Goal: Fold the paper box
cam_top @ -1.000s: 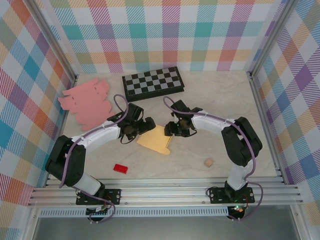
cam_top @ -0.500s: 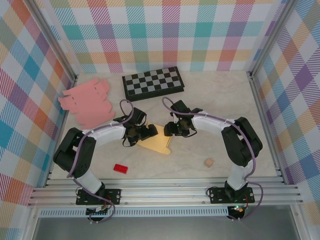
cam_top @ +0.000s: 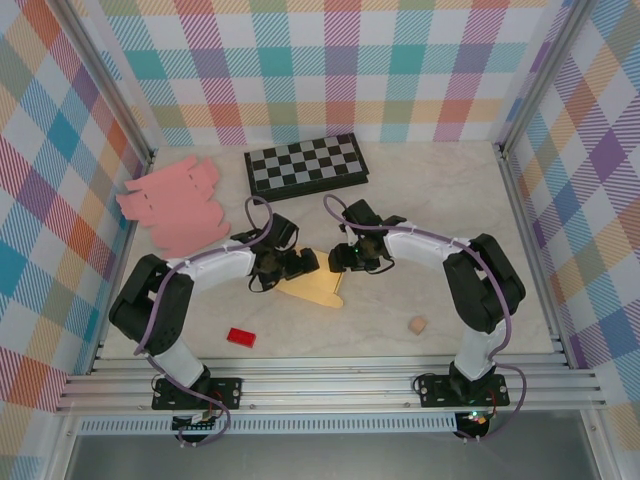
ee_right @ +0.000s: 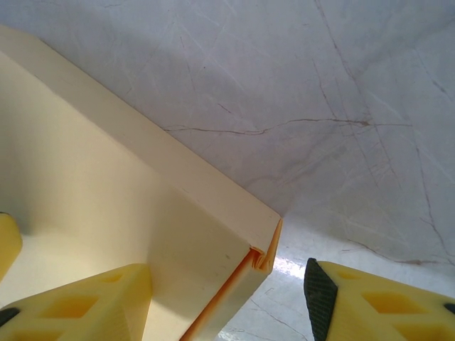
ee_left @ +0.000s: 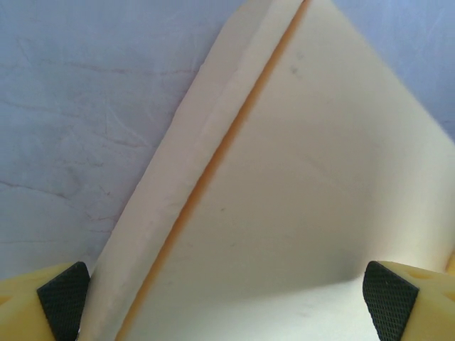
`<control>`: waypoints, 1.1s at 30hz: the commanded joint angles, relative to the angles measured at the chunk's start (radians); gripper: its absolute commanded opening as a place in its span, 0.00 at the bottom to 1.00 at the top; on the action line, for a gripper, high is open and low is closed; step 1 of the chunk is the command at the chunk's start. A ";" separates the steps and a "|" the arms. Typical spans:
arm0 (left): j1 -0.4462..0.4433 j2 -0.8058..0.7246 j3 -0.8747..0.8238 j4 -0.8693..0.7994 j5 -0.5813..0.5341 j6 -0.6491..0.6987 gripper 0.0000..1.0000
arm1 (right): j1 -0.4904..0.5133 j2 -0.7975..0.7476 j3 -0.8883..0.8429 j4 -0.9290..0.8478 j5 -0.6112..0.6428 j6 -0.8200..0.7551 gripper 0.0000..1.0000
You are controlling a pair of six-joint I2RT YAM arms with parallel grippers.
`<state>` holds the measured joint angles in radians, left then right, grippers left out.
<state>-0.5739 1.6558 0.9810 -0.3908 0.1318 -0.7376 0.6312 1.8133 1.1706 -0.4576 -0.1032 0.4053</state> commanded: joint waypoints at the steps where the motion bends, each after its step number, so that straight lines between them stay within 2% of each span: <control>1: -0.007 0.018 0.041 -0.053 -0.037 0.037 1.00 | -0.012 0.026 -0.009 -0.023 0.025 -0.045 0.61; 8: -0.016 0.021 0.031 0.003 -0.001 -0.009 1.00 | -0.030 0.030 -0.006 -0.013 0.018 -0.101 0.61; 21: -0.050 0.083 0.053 -0.012 -0.051 -0.050 1.00 | -0.037 0.045 0.028 -0.017 0.018 -0.148 0.62; 26: -0.050 0.095 0.042 -0.022 -0.080 -0.074 1.00 | -0.042 -0.012 0.075 -0.086 0.026 -0.066 0.66; 33: -0.050 0.102 0.023 -0.006 -0.091 -0.113 1.00 | -0.045 -0.105 0.134 -0.257 0.080 0.136 0.67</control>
<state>-0.6140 1.7218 1.0256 -0.3634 0.0799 -0.8207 0.5896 1.7725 1.2743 -0.6090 -0.0456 0.4282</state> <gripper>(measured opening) 0.999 0.670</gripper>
